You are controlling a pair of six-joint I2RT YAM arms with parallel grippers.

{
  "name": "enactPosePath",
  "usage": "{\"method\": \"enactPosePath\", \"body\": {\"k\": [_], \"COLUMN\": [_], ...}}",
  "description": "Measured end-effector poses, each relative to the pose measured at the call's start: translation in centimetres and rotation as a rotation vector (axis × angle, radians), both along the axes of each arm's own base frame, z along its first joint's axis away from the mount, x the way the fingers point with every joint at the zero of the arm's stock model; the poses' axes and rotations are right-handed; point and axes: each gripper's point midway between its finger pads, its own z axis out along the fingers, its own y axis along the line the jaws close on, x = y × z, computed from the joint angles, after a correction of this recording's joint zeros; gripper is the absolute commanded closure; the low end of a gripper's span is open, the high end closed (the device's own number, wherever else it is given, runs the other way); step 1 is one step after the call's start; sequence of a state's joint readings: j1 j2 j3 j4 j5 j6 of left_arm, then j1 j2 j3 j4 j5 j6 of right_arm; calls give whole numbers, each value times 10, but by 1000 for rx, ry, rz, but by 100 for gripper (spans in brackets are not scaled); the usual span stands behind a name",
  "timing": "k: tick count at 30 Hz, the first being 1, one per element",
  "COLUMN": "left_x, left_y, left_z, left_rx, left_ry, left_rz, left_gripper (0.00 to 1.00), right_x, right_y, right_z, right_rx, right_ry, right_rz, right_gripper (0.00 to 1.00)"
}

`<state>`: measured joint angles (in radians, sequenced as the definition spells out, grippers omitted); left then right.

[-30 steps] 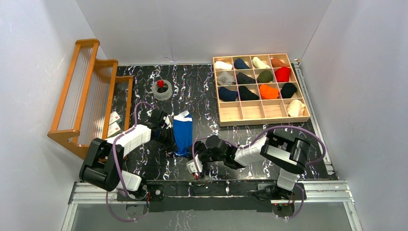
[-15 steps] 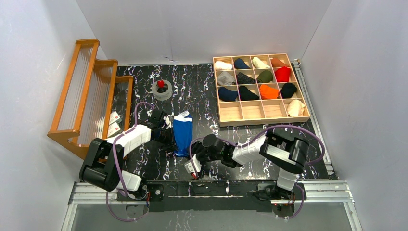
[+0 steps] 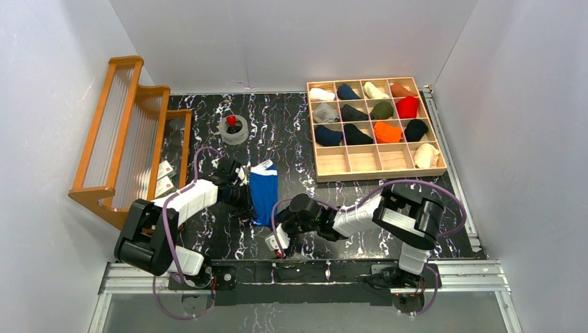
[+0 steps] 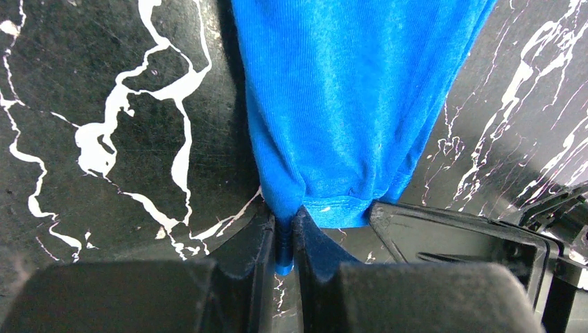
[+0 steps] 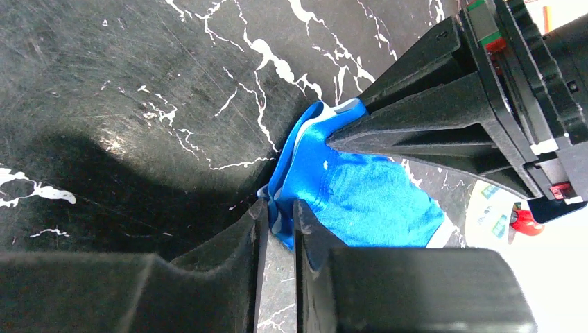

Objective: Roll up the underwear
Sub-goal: Pick up the underwear from the center of the board.

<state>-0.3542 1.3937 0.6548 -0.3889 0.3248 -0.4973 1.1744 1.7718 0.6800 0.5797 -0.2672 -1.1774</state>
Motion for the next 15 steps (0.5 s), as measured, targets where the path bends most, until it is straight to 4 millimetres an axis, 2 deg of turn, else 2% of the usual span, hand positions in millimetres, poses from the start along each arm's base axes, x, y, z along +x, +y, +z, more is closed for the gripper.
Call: {"method": "enactPosePath", "body": {"k": [2,3,6,8,9,11,15], "left_x": [0,0,0,0,0,0,0], "left_y": [0,0,0,0,0,0,0], "left_z": [0,0,0,0,0,0,0], "left_rx": [0,0,0,0,0,0,0], "left_ry": [0,0,0,0,0,0,0], "left_rz": [0,0,0,0,0,0,0], "left_gripper": [100,100,100,100,100,100,100], "right_x": [0,0,1,4,4,6,5], "right_y": [-1,-1,-1,1,1,3,1], "right_z": [-1,-1,-1,5,7,18,17], "right_rx": [-5,-6,-5,22,35,71,62], "right_ry": [0,1,9,1,-4,-16,-14], "right_rz": [-2,-5,-23,-41,-43,-46,-44], "right_gripper": [78,75,48,26,22,23,38]}}
